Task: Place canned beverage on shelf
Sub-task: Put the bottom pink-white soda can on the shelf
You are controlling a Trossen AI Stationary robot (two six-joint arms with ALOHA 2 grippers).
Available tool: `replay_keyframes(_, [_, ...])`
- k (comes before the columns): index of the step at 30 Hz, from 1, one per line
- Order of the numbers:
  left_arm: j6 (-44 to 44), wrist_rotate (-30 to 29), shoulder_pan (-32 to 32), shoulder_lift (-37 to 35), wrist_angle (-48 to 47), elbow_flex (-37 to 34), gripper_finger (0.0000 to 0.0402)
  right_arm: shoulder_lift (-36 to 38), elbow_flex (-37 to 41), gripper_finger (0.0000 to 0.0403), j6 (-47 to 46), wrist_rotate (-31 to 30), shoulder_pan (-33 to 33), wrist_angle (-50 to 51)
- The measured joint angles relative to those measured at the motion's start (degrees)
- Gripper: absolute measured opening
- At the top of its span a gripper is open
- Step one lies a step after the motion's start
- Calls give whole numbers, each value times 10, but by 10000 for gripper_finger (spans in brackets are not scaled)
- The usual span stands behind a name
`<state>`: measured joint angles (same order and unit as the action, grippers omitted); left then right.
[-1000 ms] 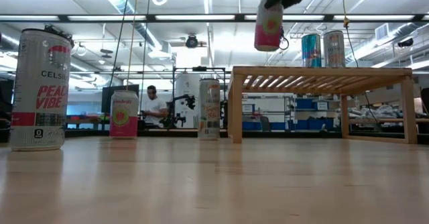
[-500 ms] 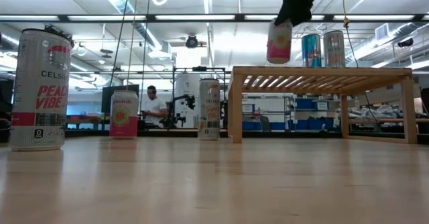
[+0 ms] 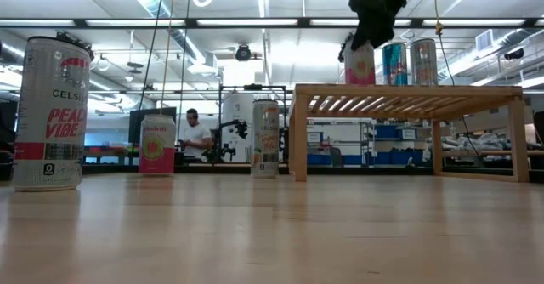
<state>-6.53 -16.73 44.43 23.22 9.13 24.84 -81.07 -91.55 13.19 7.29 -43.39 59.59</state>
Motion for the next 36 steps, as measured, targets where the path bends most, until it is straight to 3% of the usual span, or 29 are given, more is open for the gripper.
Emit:
replay_keyframes(12, [-3, 0, 0, 0, 0, 0, 316, -4, 18, 312, -5, 4, 0, -14])
replay_keyframes(26, [-3, 0, 0, 0, 0, 0, 316, -3, 19, 347, 1, 1, 0, -21])
replay_keyframes(36, [-3, 0, 0, 0, 0, 0, 316, -2, 19, 348, 9, -47, 1, -37])
